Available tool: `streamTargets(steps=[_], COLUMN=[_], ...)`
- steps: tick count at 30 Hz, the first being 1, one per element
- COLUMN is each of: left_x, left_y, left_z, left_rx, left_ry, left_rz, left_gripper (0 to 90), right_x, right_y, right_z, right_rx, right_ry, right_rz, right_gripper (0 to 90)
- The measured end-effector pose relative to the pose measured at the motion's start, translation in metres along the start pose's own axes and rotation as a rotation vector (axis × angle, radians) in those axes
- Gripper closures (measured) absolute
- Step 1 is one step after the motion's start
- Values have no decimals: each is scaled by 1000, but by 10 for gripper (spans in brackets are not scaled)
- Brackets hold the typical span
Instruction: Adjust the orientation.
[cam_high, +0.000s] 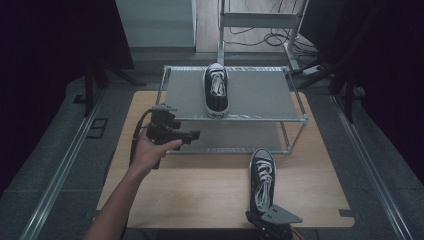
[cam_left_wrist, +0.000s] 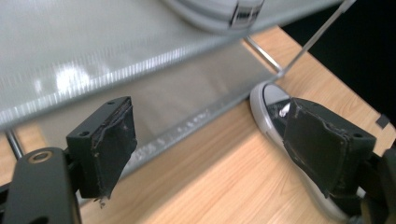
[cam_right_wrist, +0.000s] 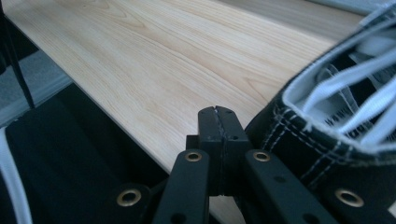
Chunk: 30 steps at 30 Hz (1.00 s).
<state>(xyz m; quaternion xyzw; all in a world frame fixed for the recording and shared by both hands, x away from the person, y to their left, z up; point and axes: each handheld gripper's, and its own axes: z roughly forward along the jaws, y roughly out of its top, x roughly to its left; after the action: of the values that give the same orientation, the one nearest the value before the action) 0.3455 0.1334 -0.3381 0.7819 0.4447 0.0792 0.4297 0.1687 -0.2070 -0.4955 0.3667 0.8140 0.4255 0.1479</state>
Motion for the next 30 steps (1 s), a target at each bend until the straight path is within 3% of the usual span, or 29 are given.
streamTargets(steps=[8, 16, 21, 30], left_x=[3, 7, 10, 14], left_y=[-41, -70, -82, -94], left_z=[8, 14, 20, 29], left_rx=[42, 55, 66, 87], left_ry=[35, 15, 1, -11], left_rz=[24, 7, -5, -26], left_gripper=[172, 174, 174, 175], right_x=[-8, -16, -26, -49], right_y=[-10, -15, -16, -15], right_z=[-15, -26, -31, -35], right_rx=[-2, 3, -10, -44], right_ry=[-49, -90, -132, -133], right_rz=[25, 60, 83, 135], right_gripper=[900, 900, 900, 900])
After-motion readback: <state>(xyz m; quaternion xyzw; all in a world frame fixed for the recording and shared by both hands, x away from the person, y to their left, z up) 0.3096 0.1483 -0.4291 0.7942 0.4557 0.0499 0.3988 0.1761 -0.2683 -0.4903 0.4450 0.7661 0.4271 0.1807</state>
